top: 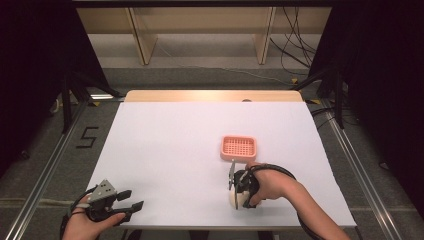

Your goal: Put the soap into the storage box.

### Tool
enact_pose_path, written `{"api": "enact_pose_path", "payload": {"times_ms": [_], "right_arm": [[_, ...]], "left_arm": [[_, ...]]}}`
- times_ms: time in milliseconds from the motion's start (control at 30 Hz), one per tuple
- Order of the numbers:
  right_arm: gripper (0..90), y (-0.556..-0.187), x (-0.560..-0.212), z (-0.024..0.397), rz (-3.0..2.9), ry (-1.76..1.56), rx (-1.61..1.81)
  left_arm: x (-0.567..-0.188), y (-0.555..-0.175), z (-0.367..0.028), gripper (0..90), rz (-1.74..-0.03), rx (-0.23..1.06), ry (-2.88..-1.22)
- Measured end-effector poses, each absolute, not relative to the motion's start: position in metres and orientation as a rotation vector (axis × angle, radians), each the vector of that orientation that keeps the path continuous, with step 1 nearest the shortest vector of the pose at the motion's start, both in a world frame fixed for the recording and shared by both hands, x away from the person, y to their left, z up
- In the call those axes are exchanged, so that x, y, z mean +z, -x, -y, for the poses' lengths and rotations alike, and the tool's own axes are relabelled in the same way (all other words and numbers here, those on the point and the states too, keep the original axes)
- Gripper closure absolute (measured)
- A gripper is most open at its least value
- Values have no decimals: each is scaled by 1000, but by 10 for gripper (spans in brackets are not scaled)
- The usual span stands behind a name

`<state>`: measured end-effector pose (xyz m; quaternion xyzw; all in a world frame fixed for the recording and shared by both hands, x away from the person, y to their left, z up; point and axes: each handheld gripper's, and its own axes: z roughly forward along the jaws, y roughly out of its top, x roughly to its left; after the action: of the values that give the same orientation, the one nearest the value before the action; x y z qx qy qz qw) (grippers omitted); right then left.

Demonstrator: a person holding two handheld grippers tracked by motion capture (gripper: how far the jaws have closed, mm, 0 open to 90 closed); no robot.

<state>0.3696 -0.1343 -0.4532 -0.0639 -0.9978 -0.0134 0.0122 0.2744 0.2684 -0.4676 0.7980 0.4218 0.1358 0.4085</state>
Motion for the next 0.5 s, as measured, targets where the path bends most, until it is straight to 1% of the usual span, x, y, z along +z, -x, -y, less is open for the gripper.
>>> {"api": "enact_pose_path", "payload": {"times_ms": [67, 167, 267, 300, 500], "right_arm": [[462, -373, -455, 133, 3115, 118, -84], [471, -373, -456, 132, 3120, 108, -62], [477, -373, -455, 132, 3110, 120, -29], [487, -370, -454, 131, 3112, 173, -16], [485, -371, -455, 130, 3106, 160, -8]], "left_arm": [[-468, -275, -268, 377, -1057, 341, -1995], [-468, -274, -267, 377, -1066, 332, -1997], [-468, -274, -267, 377, -1066, 338, -1991], [-468, -274, -267, 377, -1061, 334, -2001], [-468, -274, -267, 378, -1061, 327, -2004]]}}
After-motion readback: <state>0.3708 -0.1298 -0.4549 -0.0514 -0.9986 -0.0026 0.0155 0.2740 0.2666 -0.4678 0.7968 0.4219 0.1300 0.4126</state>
